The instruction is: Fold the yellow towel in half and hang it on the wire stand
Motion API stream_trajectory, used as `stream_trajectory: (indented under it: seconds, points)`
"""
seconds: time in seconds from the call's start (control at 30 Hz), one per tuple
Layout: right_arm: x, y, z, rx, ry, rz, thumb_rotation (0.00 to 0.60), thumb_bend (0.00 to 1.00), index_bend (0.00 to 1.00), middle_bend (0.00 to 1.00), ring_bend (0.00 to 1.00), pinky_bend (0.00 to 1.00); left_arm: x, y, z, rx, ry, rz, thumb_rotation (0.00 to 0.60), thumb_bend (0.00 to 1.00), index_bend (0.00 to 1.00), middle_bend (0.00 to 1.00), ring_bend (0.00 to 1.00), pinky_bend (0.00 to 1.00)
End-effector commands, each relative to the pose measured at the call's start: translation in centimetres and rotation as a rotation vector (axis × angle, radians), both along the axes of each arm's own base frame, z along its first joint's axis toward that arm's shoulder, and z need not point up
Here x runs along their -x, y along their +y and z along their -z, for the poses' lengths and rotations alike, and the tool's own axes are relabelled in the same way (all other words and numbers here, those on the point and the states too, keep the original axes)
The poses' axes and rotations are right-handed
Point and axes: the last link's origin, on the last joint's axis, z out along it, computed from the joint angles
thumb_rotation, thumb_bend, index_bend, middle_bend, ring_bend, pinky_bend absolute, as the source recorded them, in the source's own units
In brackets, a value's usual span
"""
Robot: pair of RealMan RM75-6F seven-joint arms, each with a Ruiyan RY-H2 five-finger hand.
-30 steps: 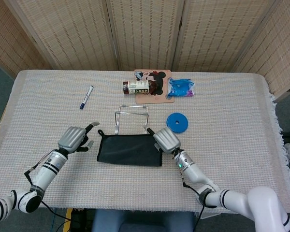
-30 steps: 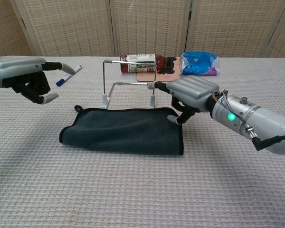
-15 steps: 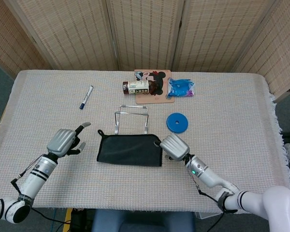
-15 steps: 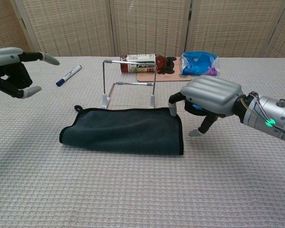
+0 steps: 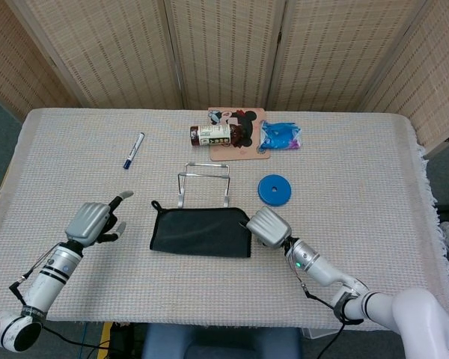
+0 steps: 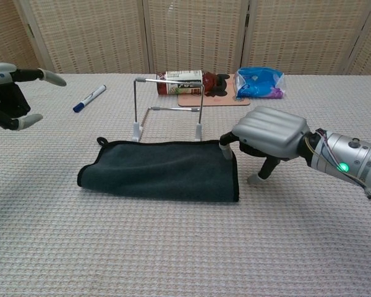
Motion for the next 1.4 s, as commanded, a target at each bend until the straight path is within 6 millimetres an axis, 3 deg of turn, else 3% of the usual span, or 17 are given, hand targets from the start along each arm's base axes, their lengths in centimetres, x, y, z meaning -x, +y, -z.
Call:
stream_trajectory:
  seconds: [0.03, 0.9, 1.17, 1.27, 1.4]
  points:
    - [-0.3, -0.1, 0.3, -0.001, 0.000, -0.004, 0.600, 0.11, 0.45, 0.92, 1.00, 1.00, 0.1, 0.0, -0.1, -0.003, -0.004, -0.004, 0.600, 0.51, 0.13, 0.97, 0.80, 0.89]
    - [-1.3, -0.3, 2.1, 0.006, 0.035, -0.052, 0.600, 0.23, 0.48, 0.92, 1.00, 1.00, 0.9, -0.2, -0.7, -0.024, -0.025, -0.033, 0.600, 0.51, 0.13, 0.97, 0.80, 0.89]
    - [-1.8, -0.4, 1.8, 0.017, -0.012, -0.076, 0.600, 0.43, 0.57, 0.94, 1.00, 1.00, 1.1, -0.2, -1.0, -0.034, -0.034, -0.039, 0.600, 0.51, 0.13, 0.97, 0.80, 0.89]
    - [-2.4, -0.5, 1.2, 0.031, -0.049, -0.088, 0.600, 0.52, 0.61, 0.95, 1.00, 1.00, 1.1, -0.2, -1.3, -0.045, -0.042, -0.041, 0.600, 0.51, 0.13, 0.97, 0.80, 0.89]
    - [-4.1, -1.0, -0.7, 0.064, -0.140, -0.113, 0.600, 0.55, 0.65, 0.96, 1.00, 1.00, 1.1, -0.2, -2.0, -0.069, -0.048, -0.038, 0.600, 0.51, 0.13, 0.97, 0.80, 0.89]
